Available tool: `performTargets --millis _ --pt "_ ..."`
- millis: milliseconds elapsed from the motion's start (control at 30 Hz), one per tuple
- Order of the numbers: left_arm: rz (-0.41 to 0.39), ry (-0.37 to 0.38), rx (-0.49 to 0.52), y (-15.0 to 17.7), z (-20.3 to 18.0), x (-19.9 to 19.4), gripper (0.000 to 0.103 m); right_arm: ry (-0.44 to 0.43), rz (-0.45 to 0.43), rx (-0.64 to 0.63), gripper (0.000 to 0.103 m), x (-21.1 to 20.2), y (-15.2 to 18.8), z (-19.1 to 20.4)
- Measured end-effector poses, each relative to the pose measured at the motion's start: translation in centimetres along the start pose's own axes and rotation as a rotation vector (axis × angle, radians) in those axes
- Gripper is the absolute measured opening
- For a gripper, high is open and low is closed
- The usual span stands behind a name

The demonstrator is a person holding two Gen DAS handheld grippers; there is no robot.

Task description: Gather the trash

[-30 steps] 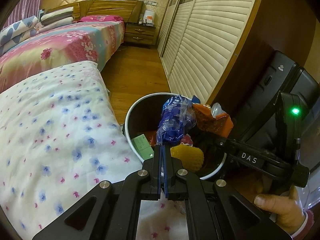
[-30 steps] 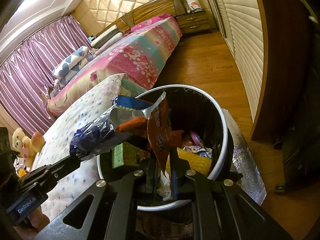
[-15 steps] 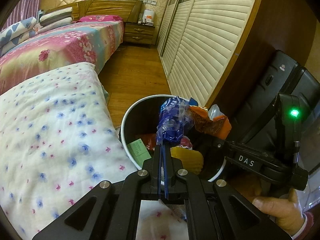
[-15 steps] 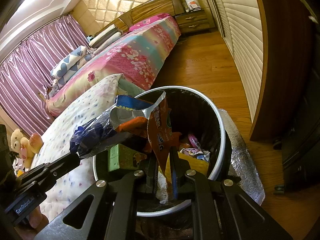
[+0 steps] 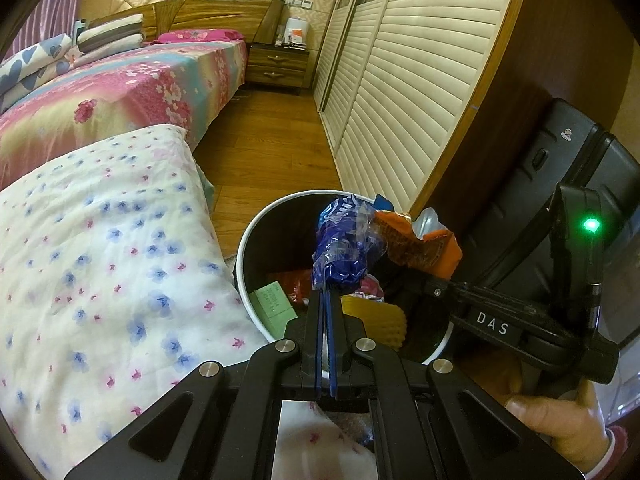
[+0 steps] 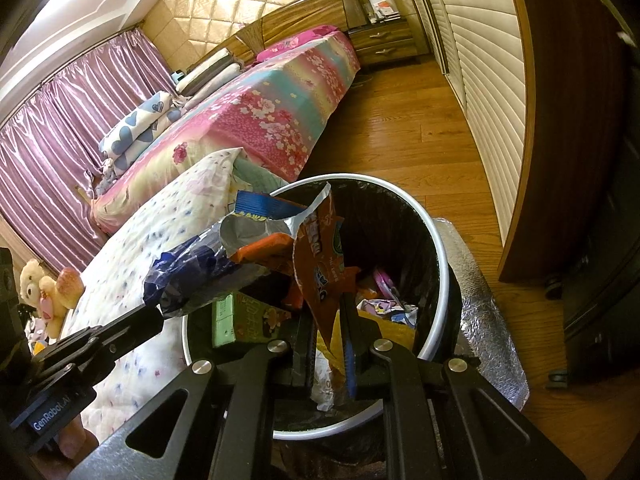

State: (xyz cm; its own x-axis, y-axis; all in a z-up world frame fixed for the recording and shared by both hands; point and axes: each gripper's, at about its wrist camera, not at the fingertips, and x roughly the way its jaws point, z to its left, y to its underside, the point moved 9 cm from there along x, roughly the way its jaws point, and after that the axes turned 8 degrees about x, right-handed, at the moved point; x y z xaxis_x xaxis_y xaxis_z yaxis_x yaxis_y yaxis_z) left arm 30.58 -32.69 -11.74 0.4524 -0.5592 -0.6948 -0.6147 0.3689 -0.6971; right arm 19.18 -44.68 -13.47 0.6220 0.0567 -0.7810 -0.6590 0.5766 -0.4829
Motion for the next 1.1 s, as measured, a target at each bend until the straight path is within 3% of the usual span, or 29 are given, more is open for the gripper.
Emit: performTargets --millis 167,233,267,333,367,500,600,700,1100 --pt "0.0 0.01 -0.001 -0.2 -0.1 0.1 0.0 0.0 0.001 0.0 0.015 0.0 0.0 0.0" --pt "0.0 0.009 -0.004 -0.3 0.1 0.1 0.007 0.003 0.001 -0.001 0.016 0.0 0.0 0.0" --pt "0.0 0.009 -0.009 -0.3 0.2 0.0 0.011 0.009 0.001 -0.001 0.021 0.0 -0.1 -0.1" --pt "-0.017 -0.008 -0.016 -0.4 0.6 -0.5 0.032 0.006 0.0 0.008 0.035 -0.1 -0.2 -0.3" --pt "-0.023 -0.012 -0.016 -0.5 0.7 -0.7 0.034 0.003 -0.004 0.011 0.044 -0.1 -0.3 -0.3" --pt "-0.041 -0.024 -0.024 -0.1 1.2 -2.1 0.042 -0.005 -0.023 0.015 0.048 -1.0 -0.3 -0.2" --pt "-0.06 -0.051 -0.027 0.6 1.7 -3.6 0.05 -0.011 -0.037 0.01 0.058 -1.7 -0.3 0.4" --pt "-0.07 -0.066 -0.044 1.8 2.0 -5.2 0.054 -0.014 -0.066 -0.003 0.074 -2.9 0.0 1.2" --pt "-0.153 -0.206 -0.118 8.4 3.1 -13.2 0.066 -0.049 -0.153 -0.056 0.087 -7.0 4.6 5.1"
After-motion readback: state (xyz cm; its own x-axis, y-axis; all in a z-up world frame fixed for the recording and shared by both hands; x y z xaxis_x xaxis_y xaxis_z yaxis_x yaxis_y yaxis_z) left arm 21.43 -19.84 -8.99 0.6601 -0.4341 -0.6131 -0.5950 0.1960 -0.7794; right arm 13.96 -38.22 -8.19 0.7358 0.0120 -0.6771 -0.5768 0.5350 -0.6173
